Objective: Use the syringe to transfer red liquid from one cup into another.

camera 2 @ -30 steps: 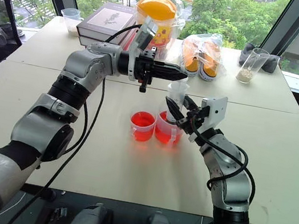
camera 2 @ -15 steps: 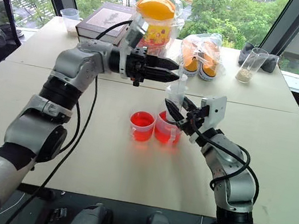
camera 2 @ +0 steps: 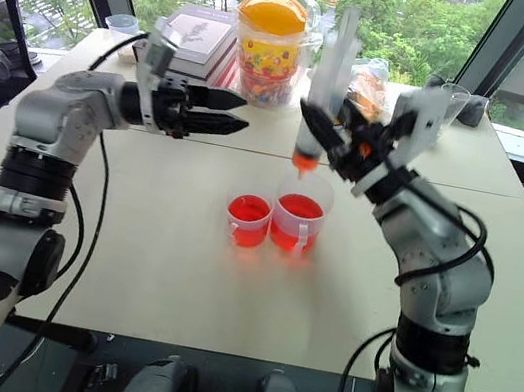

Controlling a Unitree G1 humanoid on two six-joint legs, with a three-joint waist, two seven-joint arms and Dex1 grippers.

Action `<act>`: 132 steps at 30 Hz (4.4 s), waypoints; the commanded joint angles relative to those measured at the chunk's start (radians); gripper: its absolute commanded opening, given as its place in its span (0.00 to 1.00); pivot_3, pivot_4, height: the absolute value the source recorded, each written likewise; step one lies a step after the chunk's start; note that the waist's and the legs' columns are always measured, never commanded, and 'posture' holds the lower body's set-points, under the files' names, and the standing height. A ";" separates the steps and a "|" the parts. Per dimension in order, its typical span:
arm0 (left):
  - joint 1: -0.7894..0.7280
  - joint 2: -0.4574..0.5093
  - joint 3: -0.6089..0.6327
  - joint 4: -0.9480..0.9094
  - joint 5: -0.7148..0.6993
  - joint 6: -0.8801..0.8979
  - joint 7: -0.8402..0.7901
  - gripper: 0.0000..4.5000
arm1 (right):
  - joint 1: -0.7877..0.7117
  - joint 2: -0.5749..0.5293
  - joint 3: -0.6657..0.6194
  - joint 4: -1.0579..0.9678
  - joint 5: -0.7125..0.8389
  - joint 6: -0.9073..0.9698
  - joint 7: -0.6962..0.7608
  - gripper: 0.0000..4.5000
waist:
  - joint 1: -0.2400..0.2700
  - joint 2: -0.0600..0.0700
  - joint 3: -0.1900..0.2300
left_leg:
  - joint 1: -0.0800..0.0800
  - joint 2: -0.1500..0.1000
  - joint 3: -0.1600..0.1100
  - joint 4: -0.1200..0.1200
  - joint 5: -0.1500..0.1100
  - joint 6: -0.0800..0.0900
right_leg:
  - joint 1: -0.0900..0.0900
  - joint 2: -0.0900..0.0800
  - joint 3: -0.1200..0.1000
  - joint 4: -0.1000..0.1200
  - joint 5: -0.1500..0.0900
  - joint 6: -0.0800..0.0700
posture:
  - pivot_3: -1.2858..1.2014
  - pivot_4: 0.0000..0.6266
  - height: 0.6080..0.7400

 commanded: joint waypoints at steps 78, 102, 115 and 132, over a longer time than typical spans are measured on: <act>-0.072 -0.052 -0.117 -0.031 0.024 -0.024 -0.133 0.01 | -0.049 0.030 0.111 -0.043 0.001 -0.006 0.009 0.31 | 0.000 0.000 0.000 | -0.001 -0.001 0.000 0.000 0.000 0.000 | 0.000 0.000 0.000 0.000 0.000 0.000 | 0.52 0.24 1.00; 0.097 0.134 0.039 -0.165 -0.097 0.144 -0.074 0.96 | -0.031 -0.007 0.146 -0.010 -0.039 0.076 -0.015 0.31 | 0.002 0.000 0.000 | -0.001 0.000 0.001 0.001 0.000 0.000 | 0.000 -0.001 0.000 0.000 0.000 0.000 | 0.52 0.24 1.00; 0.277 0.094 0.043 -0.355 -0.172 0.175 0.029 0.96 | -0.512 -0.336 -0.023 0.609 -0.021 0.823 -0.224 0.31 | 0.000 -0.001 0.000 | -0.001 -0.001 0.003 -0.002 0.000 0.000 | -0.001 -0.002 0.002 -0.002 0.000 -0.001 | 0.52 0.24 1.00; 0.381 0.101 0.052 -0.477 -0.224 0.184 0.115 0.96 | -0.360 -0.437 0.451 1.015 -0.258 0.724 0.167 0.31 | -0.003 0.000 0.000 | -0.002 -0.001 0.004 -0.002 0.000 0.001 | -0.002 -0.001 0.003 -0.002 0.000 0.000 | 0.52 0.24 1.00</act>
